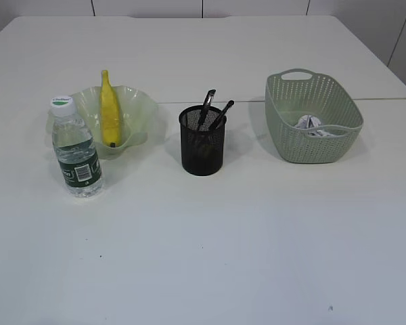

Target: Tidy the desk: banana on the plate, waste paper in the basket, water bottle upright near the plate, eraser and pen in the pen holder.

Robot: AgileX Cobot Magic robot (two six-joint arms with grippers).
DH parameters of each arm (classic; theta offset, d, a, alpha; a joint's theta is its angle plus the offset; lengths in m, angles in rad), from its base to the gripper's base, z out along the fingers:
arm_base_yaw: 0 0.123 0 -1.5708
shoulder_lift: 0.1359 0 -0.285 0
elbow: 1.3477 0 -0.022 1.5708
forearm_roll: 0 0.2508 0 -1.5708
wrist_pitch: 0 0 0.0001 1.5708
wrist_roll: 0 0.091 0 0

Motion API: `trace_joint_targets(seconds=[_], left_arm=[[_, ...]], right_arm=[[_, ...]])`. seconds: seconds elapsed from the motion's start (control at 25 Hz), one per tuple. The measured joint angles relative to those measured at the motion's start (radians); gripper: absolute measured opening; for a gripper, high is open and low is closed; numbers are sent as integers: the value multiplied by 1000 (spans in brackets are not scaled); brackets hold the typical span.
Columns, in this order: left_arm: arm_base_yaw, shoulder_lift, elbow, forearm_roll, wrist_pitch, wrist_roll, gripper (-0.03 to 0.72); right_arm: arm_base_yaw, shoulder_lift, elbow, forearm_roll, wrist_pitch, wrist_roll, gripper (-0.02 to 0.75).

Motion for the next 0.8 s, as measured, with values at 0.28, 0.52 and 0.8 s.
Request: trace_joint_targets(seconds=[0.28, 0.52, 0.8], left_arm=[[0, 0, 0, 0, 0, 0, -24], [0, 0, 0, 0, 0, 0, -24], [0, 0, 0, 0, 0, -2, -24]], right_arm=[[0, 0, 0, 0, 0, 0, 72], [0, 0, 0, 0, 0, 0, 72], [0, 0, 0, 0, 0, 0, 72]])
